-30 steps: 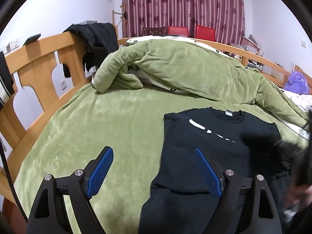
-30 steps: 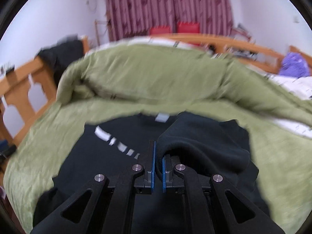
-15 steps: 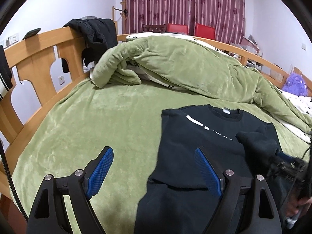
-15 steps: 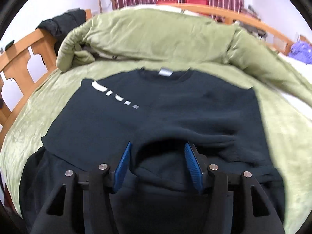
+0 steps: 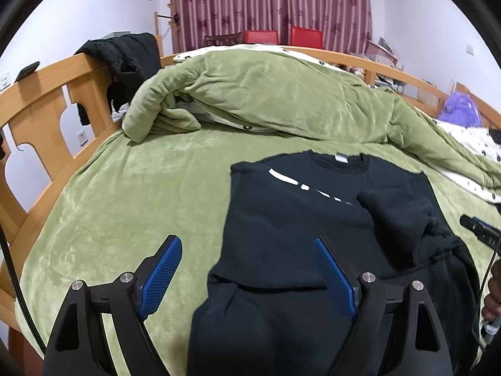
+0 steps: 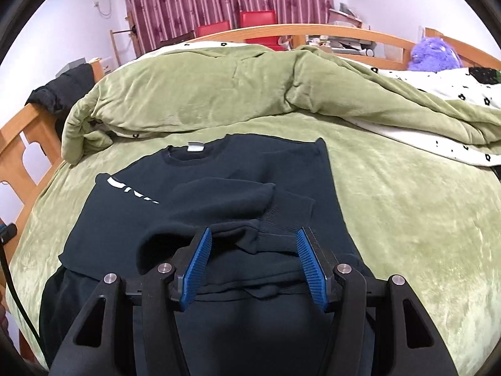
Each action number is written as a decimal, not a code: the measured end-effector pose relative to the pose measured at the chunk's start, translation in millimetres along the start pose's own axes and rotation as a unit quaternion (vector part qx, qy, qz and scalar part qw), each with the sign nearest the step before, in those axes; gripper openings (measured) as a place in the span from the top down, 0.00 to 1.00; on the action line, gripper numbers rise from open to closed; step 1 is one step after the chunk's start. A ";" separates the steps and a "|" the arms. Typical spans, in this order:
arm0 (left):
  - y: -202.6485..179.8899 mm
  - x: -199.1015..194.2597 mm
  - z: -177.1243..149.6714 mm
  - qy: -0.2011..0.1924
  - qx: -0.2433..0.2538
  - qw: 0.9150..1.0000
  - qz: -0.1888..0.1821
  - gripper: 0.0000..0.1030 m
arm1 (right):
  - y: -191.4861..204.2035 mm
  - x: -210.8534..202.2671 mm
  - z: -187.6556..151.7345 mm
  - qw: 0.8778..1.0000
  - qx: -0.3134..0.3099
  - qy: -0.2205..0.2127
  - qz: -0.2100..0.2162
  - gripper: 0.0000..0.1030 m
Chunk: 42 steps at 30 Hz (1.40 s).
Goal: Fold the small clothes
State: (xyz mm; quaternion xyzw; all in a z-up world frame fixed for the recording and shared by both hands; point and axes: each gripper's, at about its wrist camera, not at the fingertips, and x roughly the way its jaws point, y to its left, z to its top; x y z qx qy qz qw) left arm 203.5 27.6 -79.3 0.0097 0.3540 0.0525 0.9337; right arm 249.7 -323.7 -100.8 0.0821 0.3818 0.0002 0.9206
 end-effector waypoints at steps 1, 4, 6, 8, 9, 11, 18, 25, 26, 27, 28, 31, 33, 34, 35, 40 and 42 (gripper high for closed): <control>-3.0 1.0 -2.1 0.004 0.003 1.000 -0.002 0.18 | -0.5 0.8 -1.2 1.000 0.001 0.002 0.000 0.46; -10.6 5.0 -8.2 0.019 0.010 1.000 -0.007 0.18 | -1.8 5.1 -2.7 1.000 0.003 0.010 0.001 0.46; -14.9 7.4 -11.1 0.025 0.014 1.000 -0.010 0.18 | -2.3 6.6 -3.8 1.000 0.006 0.014 0.005 0.46; -20.2 9.4 -13.4 0.031 0.021 0.999 -0.012 0.18 | -1.8 6.9 -5.4 1.000 0.007 0.016 0.009 0.46; -21.5 10.2 -13.7 0.032 0.022 0.999 -0.013 0.18 | -1.5 6.8 -6.0 1.000 0.006 0.016 0.009 0.46; -24.5 11.1 -14.3 0.036 0.022 0.999 -0.018 0.18 | -1.3 6.4 -6.8 1.000 0.003 0.015 0.007 0.46; -35.8 15.0 -13.8 0.047 0.021 0.998 -0.033 0.18 | -4.0 5.0 -8.0 1.000 0.007 0.016 0.010 0.46; -52.1 17.5 -13.4 0.049 0.033 0.998 -0.038 0.18 | -11.0 3.3 -8.4 1.000 0.016 0.016 0.012 0.46; -54.5 18.2 -13.1 0.049 0.035 0.997 -0.039 0.18 | -13.2 3.5 -8.5 1.000 0.018 0.017 0.012 0.46; -58.0 19.0 -13.2 0.050 0.037 0.997 -0.040 0.18 | -14.5 3.6 -8.6 1.000 0.020 0.018 0.012 0.46; -60.3 19.5 -13.4 0.050 0.039 0.997 -0.040 0.18 | -16.4 3.9 -8.8 1.000 0.022 0.019 0.012 0.46; -68.6 20.3 -13.9 0.050 0.047 0.997 -0.042 0.18 | -20.8 4.5 -9.2 0.999 0.025 0.020 0.013 0.46; -73.9 20.9 -14.6 0.050 0.053 0.996 -0.042 0.18 | -23.6 4.5 -9.8 0.999 0.027 0.020 0.013 0.46; -76.9 21.4 -15.1 0.050 0.056 0.996 -0.043 0.18 | -25.2 4.5 -10.0 0.999 0.027 0.020 0.012 0.46; -79.3 22.0 -15.5 0.050 0.058 0.996 -0.043 0.18 | -27.0 4.6 -10.3 0.999 0.028 0.020 0.012 0.46; -91.5 26.8 -17.4 0.054 0.071 0.995 -0.043 0.18 | -39.0 5.2 -11.6 0.999 0.037 0.021 0.010 0.46; -95.5 28.3 -18.5 0.054 0.075 0.995 -0.045 0.18 | -45.7 5.4 -11.8 0.999 0.042 0.020 0.009 0.46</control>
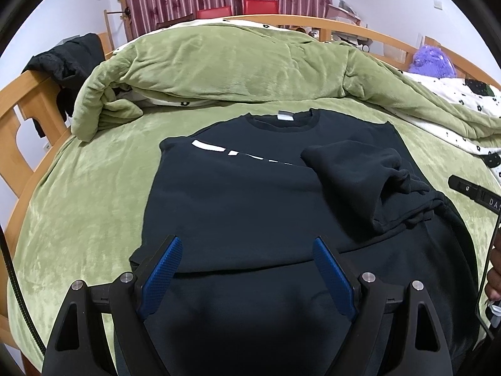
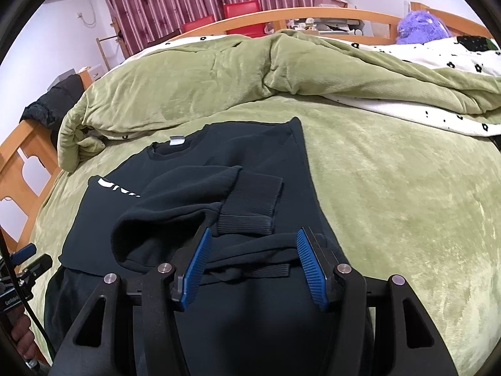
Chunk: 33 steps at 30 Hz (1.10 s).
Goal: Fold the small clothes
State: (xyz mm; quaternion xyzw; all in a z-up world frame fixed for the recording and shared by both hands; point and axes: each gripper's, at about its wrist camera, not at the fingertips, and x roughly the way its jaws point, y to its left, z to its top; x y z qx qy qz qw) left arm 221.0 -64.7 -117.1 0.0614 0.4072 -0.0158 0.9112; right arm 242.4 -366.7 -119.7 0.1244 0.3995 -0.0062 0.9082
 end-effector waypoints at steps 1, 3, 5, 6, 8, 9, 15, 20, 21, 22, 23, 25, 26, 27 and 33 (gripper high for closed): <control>-3.1 1.5 -0.2 0.000 0.004 1.000 0.000 0.18 | -3.1 0.0 0.4 1.000 0.002 0.000 0.000 0.46; -7.1 3.2 -1.5 -0.004 0.013 1.000 -0.001 0.18 | -9.4 -0.3 1.6 1.000 0.007 -0.002 -0.002 0.46; -12.8 6.0 -3.1 -0.007 0.030 1.000 0.001 0.18 | -16.0 -1.8 3.6 1.000 0.010 -0.008 -0.011 0.46; -14.4 6.4 -3.1 -0.009 0.036 0.999 -0.001 0.18 | -19.0 -2.8 4.9 1.000 0.010 -0.012 -0.016 0.46; -20.7 3.9 -3.1 -0.021 0.045 0.999 -0.010 0.18 | -26.3 -5.7 8.0 0.999 0.006 -0.018 -0.027 0.46; -23.3 2.3 -2.5 -0.027 0.046 0.998 -0.012 0.18 | -32.0 -7.4 10.0 0.999 0.007 -0.020 -0.027 0.46; -63.9 0.5 10.5 -0.042 0.044 0.997 -0.054 0.18 | -74.8 -17.2 19.3 0.997 0.049 -0.035 -0.047 0.52; -113.5 11.4 32.1 -0.051 0.064 0.993 -0.088 0.18 | -105.5 -24.1 22.6 0.994 0.070 -0.042 -0.071 0.60; -129.0 15.7 37.6 -0.051 0.070 0.991 -0.097 0.18 | -109.8 -25.4 22.7 0.994 0.073 -0.043 -0.072 0.60; -137.8 18.6 39.9 -0.051 0.074 0.991 -0.104 0.18 | -113.5 -26.7 22.0 0.994 0.075 -0.044 -0.072 0.60; -147.8 21.0 41.5 -0.052 0.078 0.989 -0.110 0.18 | -118.5 -27.6 21.4 0.993 0.078 -0.045 -0.072 0.60; -172.2 30.8 44.6 -0.054 0.093 0.987 -0.118 0.18 | -126.9 -27.6 19.7 0.993 0.081 -0.044 -0.075 0.60; -183.4 37.6 45.5 -0.052 0.100 0.986 -0.122 0.18 | -131.9 -27.2 18.0 0.993 0.081 -0.042 -0.078 0.60; -189.2 42.0 45.7 -0.050 0.102 0.986 -0.124 0.18 | -136.8 -26.4 16.1 0.993 0.081 -0.038 -0.081 0.60; -222.1 80.6 45.5 -0.027 0.103 0.985 -0.134 0.18 | -160.3 -23.2 6.9 0.992 0.087 -0.021 -0.090 0.60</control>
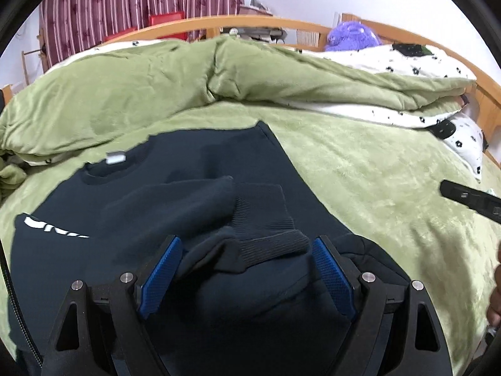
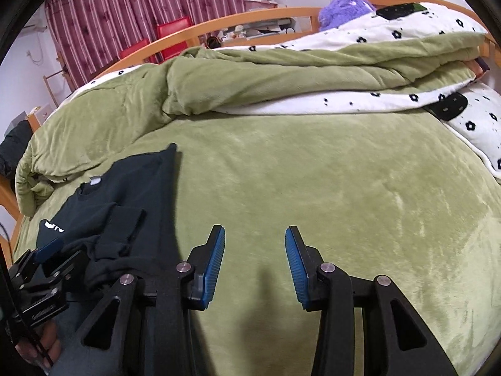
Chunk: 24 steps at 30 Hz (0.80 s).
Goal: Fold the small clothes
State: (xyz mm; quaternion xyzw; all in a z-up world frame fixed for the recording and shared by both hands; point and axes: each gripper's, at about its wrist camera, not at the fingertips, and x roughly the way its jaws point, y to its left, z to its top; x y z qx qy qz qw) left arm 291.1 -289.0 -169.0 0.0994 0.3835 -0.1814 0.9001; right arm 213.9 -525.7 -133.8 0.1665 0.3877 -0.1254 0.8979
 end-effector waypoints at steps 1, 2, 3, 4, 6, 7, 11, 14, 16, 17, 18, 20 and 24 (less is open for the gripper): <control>-2.3 10.9 -0.9 0.011 0.002 1.000 -0.002 0.18 | -2.8 0.8 -0.1 1.000 0.002 0.002 0.000 0.60; -4.1 19.0 -2.0 0.020 0.006 1.000 -0.001 0.18 | -5.6 1.5 -0.2 1.000 0.005 0.004 0.002 0.60; -4.2 24.6 -3.1 0.025 0.008 1.000 0.000 0.18 | -7.5 2.1 -0.2 1.000 0.006 0.006 0.003 0.60; -4.1 31.1 -5.6 0.031 0.007 1.000 -0.002 0.18 | -8.9 2.6 -0.3 1.000 0.006 0.007 0.004 0.60; -1.3 39.5 -10.2 0.041 -0.004 0.999 -0.009 0.14 | -9.2 3.9 -0.7 1.000 0.004 0.009 0.005 0.60; -0.2 44.1 -12.9 0.047 -0.010 0.999 -0.013 0.13 | -9.0 4.5 -0.9 1.000 0.004 0.010 0.005 0.60; -5.9 46.9 -17.2 0.041 -0.001 0.999 0.000 0.13 | -6.1 9.0 -1.4 1.000 0.002 0.018 0.009 0.60; -3.4 43.7 -13.3 0.034 -0.006 0.999 -0.001 0.34 | -0.5 9.6 -2.6 1.000 -0.005 0.021 0.010 0.60; 4.0 39.2 -6.9 0.031 -0.015 0.999 0.008 0.58 | 3.0 8.5 -2.6 1.000 -0.007 0.020 0.010 0.60; 9.2 37.4 -3.7 0.030 -0.023 0.999 0.005 0.72 | 6.0 6.9 -2.1 1.000 -0.008 0.018 0.011 0.60; 16.0 34.0 -0.5 0.029 -0.034 0.999 0.003 0.76 | 7.6 5.9 -1.6 1.000 -0.008 0.017 0.012 0.60; 34.2 23.8 4.6 0.017 -0.059 0.998 -0.004 0.79 | 14.5 2.9 -0.5 1.000 -0.011 0.014 0.015 0.60; 74.0 -11.0 12.0 -0.020 -0.092 0.995 0.015 0.80 | 35.2 -2.7 -0.6 0.999 -0.025 0.010 0.019 0.60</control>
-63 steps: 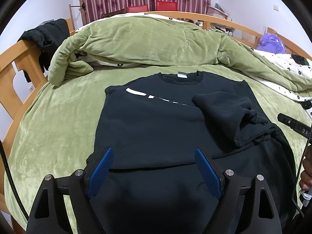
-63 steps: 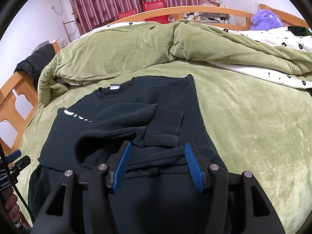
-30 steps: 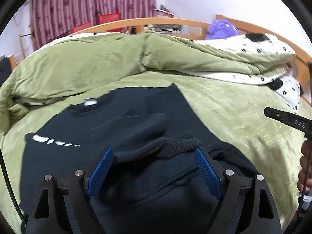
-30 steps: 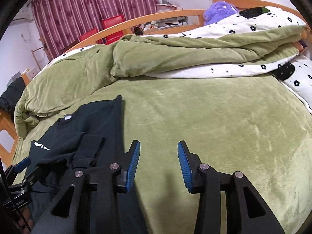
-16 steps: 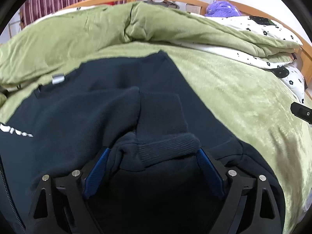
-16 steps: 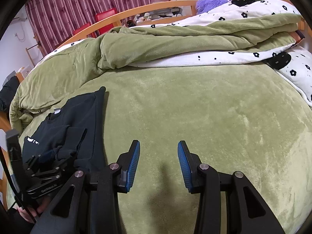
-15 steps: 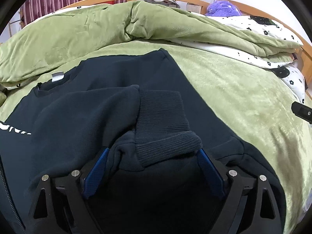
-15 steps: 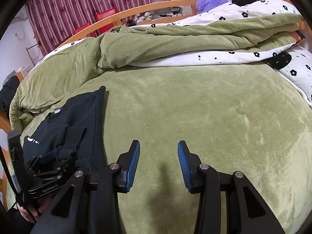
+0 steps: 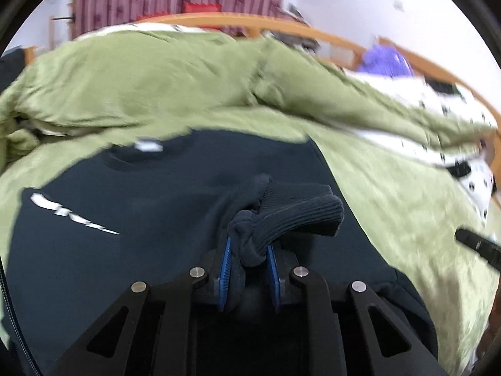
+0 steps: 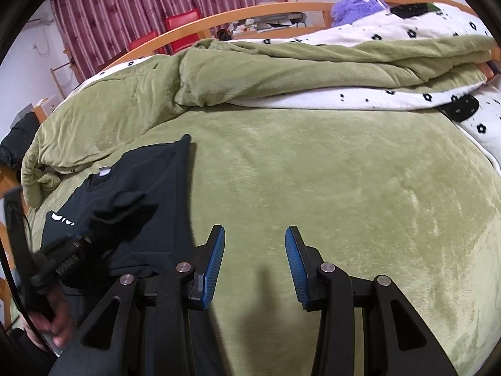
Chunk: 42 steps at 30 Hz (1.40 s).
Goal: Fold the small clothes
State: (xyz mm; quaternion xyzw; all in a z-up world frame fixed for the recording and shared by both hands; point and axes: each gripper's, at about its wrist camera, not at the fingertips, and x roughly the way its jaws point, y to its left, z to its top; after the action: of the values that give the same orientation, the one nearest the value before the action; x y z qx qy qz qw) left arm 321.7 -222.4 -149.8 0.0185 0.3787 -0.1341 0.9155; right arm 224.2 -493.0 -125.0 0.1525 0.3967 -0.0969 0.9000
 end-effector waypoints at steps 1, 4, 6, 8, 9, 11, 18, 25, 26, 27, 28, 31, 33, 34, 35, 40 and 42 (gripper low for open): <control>13.3 -12.0 3.3 -0.012 -0.009 1.000 0.010 0.80 | 4.6 -0.8 0.1 1.000 -0.003 -0.001 0.000 0.60; 52.8 -41.1 9.5 -0.034 -0.034 0.998 0.041 0.80 | 24.2 -2.8 1.1 1.000 -0.013 -0.004 0.005 0.60; 78.8 -55.0 8.7 -0.040 -0.047 0.996 0.062 0.80 | 39.6 -3.6 2.1 1.000 -0.018 -0.005 0.013 0.60; 106.2 -67.5 2.0 -0.040 -0.063 0.994 0.084 0.80 | 57.4 -4.3 2.3 0.999 -0.028 -0.006 0.023 0.60; 119.9 -71.7 -2.4 -0.037 -0.070 0.992 0.095 0.78 | 66.6 -4.4 1.8 0.999 -0.036 -0.007 0.027 0.60; 149.0 -76.6 -14.7 -0.028 -0.092 0.989 0.116 0.75 | 86.1 -4.1 -3.0 0.998 -0.058 -0.008 0.032 0.61; 232.0 -82.5 -74.0 0.013 -0.195 0.970 0.147 0.58 | 136.3 0.8 -27.9 0.991 -0.131 0.004 0.033 0.61; 246.6 -79.7 -88.8 0.029 -0.200 0.972 0.121 0.58 | 152.5 6.2 -38.8 0.988 -0.153 0.011 0.025 0.61; 245.8 -80.1 -87.8 0.029 -0.195 0.973 0.119 0.57 | 153.3 7.2 -39.8 0.988 -0.155 0.012 0.023 0.61; 244.0 -79.3 -86.1 0.029 -0.191 0.974 0.118 0.53 | 154.2 9.2 -39.9 0.987 -0.156 0.014 0.022 0.61; 243.7 -76.4 -83.3 0.030 -0.187 0.975 0.116 0.50 | 154.4 10.8 -40.7 0.987 -0.157 0.015 0.020 0.61; 246.4 -64.8 -78.0 0.037 -0.189 0.975 0.114 0.48 | 154.0 17.5 -41.5 0.987 -0.161 0.021 0.014 0.61; 248.4 -57.1 -77.1 0.041 -0.193 0.973 0.116 0.50 | 153.1 22.8 -41.8 0.986 -0.162 0.025 0.011 0.61; 249.2 -52.5 -76.9 0.042 -0.196 0.973 0.115 0.54 | 151.6 26.5 -41.9 0.986 -0.162 0.028 0.009 0.61; 249.1 -49.2 -76.7 0.044 -0.196 0.973 0.115 0.66 | 150.6 29.2 -42.1 0.986 -0.162 0.030 0.007 0.61; 258.1 -50.7 -69.0 0.024 -0.181 0.972 0.148 0.94 | 142.0 45.9 -42.7 0.986 -0.161 0.045 -0.009 0.61; 267.8 -53.5 -68.4 0.021 -0.193 0.969 0.154 0.95 | 138.3 48.1 -41.2 0.986 -0.162 0.038 -0.014 0.61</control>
State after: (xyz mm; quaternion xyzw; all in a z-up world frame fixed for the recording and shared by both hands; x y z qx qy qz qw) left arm 308.0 57.3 -179.3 -0.0980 0.4089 0.0847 0.9033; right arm 268.9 -351.7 -159.8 0.0025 0.4434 -0.0385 0.8955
